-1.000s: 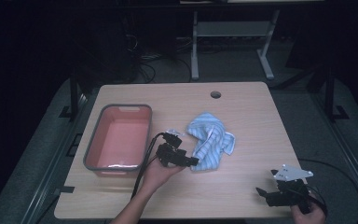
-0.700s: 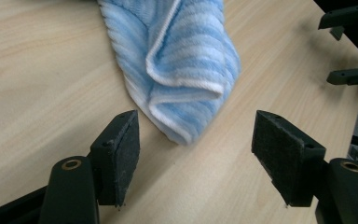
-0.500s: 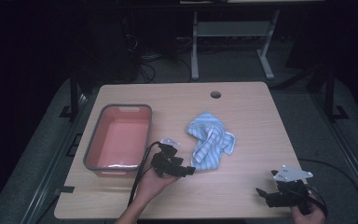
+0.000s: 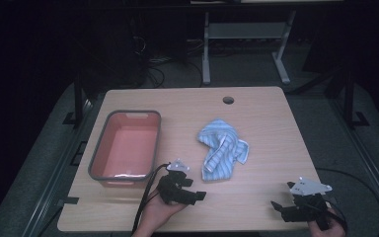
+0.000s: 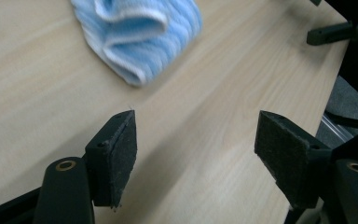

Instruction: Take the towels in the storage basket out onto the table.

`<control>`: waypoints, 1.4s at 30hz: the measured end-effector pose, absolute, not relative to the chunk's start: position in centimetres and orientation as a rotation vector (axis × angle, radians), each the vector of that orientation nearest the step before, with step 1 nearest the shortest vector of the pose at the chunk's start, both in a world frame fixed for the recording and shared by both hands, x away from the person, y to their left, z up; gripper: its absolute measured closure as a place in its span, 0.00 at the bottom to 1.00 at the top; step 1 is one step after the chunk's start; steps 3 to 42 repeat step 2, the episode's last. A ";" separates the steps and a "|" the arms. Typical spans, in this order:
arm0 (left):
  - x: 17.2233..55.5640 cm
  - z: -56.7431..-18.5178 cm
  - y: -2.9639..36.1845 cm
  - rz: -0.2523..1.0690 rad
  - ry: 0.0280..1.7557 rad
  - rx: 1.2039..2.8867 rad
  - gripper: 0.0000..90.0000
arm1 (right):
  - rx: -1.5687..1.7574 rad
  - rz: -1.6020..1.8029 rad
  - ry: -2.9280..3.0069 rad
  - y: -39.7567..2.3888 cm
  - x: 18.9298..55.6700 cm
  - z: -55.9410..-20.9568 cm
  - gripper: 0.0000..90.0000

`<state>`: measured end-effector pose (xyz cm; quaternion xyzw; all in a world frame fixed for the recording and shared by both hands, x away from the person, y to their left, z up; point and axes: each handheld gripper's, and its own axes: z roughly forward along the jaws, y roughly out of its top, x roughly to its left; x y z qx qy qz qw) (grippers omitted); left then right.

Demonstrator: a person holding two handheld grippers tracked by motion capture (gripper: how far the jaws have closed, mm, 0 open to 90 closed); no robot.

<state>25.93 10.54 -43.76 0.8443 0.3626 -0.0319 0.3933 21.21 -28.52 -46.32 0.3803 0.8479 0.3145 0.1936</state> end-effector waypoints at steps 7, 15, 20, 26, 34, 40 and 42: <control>25.4 -44.2 10.8 -0.068 0.922 2.135 0.33 | 1.064 0.887 2.377 -28.6 21.1 -46.4 0.15; 25.4 -44.2 10.8 -0.068 0.922 2.135 0.33 | 1.064 0.887 2.377 -28.6 21.1 -46.4 0.15; 25.4 -44.2 10.8 -0.068 0.922 2.135 0.33 | 1.064 0.887 2.377 -28.6 21.1 -46.4 0.15; 25.4 -44.2 10.8 -0.068 0.922 2.135 0.33 | 1.064 0.887 2.377 -28.6 21.1 -46.4 0.15; 25.4 -44.2 10.8 -0.068 0.922 2.135 0.33 | 1.064 0.887 2.377 -28.6 21.1 -46.4 0.15; 25.4 -44.2 10.8 -0.068 0.922 2.135 0.33 | 1.064 0.887 2.377 -28.6 21.1 -46.4 0.15; 25.4 -44.2 10.8 -0.068 0.922 2.135 0.33 | 1.064 0.887 2.377 -28.6 21.1 -46.4 0.15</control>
